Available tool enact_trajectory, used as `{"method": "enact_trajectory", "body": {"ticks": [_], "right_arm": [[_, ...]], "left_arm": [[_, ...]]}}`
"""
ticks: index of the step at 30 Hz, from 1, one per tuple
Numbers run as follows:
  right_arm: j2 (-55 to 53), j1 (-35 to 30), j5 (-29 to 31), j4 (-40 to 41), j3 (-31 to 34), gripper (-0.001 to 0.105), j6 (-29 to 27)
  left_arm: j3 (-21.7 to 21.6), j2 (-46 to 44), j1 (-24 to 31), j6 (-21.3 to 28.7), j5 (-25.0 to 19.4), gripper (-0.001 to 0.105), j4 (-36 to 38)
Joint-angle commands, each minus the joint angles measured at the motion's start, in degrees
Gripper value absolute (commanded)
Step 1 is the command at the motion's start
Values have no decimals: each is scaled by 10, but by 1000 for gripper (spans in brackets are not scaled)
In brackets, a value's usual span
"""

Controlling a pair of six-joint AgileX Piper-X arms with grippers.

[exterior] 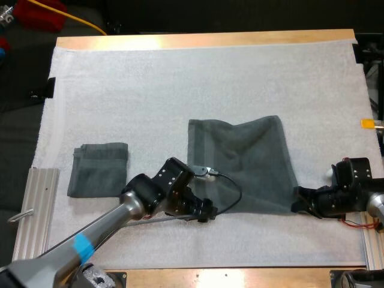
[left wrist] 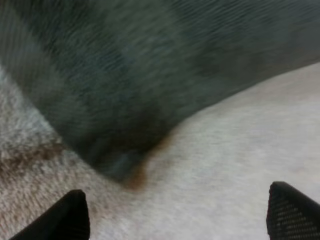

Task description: Pick towel from pile, fold and stack

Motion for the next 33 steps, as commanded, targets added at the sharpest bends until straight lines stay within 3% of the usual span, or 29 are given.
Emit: {"method": "enact_trajectory", "body": {"ticks": [1, 6, 10, 15, 19, 25, 33], "right_arm": [[-5, 0, 1, 8, 0, 1, -8], [-5, 0, 1, 8, 0, 1, -16], [-5, 0, 1, 9, 0, 1, -20], [-5, 0, 1, 10, 0, 1, -21], [-5, 0, 1, 18, 0, 1, -22], [-5, 0, 2, 26, 0, 1, -22], [-5, 0, 5, 29, 0, 1, -24]], "left_arm": [[-1, 10, -1, -6, -7, 70, -4], [-1, 67, -1, -6, 0, 70, -36], [-1, 100, -1, -14, 43, 70, -74], [-1, 121, -1, -17, 43, 66, -75], [-1, 137, -1, -17, 38, 47, -75], [-1, 138, -1, -17, -4, 27, -71], [-1, 138, -1, -14, -27, 1, -70]]}}
